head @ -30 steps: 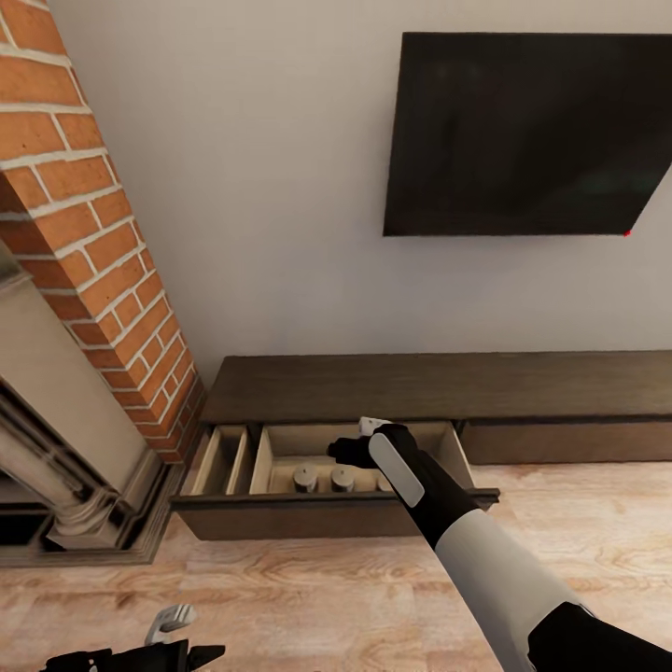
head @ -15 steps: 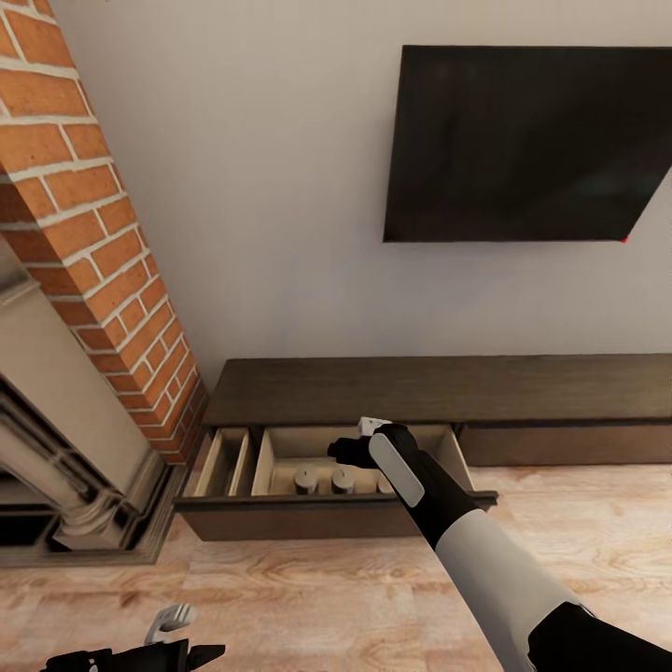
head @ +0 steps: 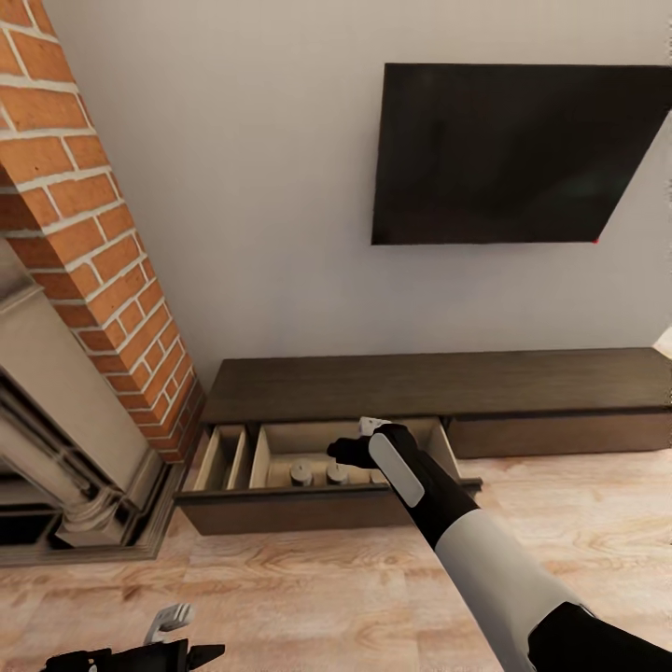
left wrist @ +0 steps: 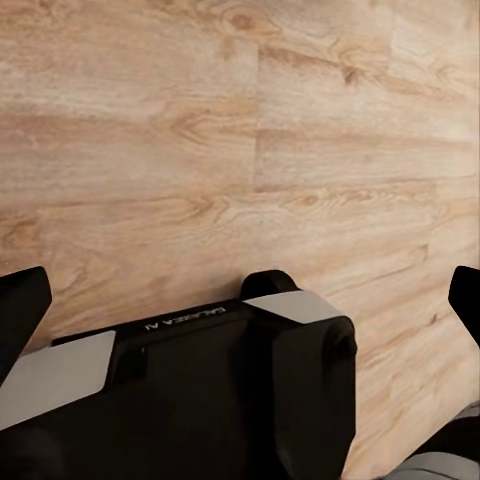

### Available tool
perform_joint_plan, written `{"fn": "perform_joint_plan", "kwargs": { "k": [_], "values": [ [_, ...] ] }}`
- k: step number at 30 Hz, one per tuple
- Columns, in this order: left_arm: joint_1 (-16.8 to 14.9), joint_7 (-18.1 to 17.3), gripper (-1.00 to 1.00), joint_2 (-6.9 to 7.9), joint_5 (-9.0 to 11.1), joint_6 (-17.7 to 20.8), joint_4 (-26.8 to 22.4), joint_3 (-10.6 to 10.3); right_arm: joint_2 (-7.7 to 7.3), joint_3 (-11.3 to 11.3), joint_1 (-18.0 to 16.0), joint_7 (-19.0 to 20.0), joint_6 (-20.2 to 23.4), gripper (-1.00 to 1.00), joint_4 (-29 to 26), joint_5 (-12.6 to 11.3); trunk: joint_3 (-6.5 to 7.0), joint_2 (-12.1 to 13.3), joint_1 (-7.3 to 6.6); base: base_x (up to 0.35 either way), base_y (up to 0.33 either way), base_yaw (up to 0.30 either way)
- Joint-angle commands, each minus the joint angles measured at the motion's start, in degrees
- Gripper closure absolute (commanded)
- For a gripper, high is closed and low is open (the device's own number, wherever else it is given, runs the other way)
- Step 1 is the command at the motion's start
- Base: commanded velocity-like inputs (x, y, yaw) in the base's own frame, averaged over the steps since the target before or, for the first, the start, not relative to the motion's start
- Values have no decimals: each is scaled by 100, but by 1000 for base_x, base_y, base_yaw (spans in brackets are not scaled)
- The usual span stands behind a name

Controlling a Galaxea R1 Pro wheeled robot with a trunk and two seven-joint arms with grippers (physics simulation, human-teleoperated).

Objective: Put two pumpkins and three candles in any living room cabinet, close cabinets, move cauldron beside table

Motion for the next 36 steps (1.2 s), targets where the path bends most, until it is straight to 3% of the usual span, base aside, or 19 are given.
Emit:
{"fn": "perform_joint_plan", "kwargs": {
  "k": [1,16,19,21,24,30,36],
  "values": [
    [-2,2,-100,4,43,43,-3,-10,-4,10,-5,-59,3,-100,-6,-60,13,38,-25,-235,0,-1],
    [-2,59,-100,-40,30,35,-3,-13,-14,23,-5,-57,-15,-100,-9,-47,283,640,-354,-280,0,0],
    [0,323,-100,-48,29,34,-26,-6,-25,21,-5,-58,-15,-100,-12,-50,336,760,-420,-285,0,0],
    [-1,817,-100,-59,44,32,-48,-6,-31,22,-5,-59,-13,-100,-8,-51,372,840,-464,-272,0,0],
    [0,1279,-100,-107,52,24,-60,-5,-40,18,-5,-59,-1,-100,-3,-55,426,960,-530,-258,0,0],
    [-1,1616,-100,-158,48,17,-64,-1,-32,-8,-5,-68,15,-100,73,-67,534,1201,-662,-244,0,0],
    [-2,1685,-100,-163,47,1,-65,2,-42,-35,4,-61,296,-100,38,-121,642,1442,-793,-268,0,0]
  ]
}}
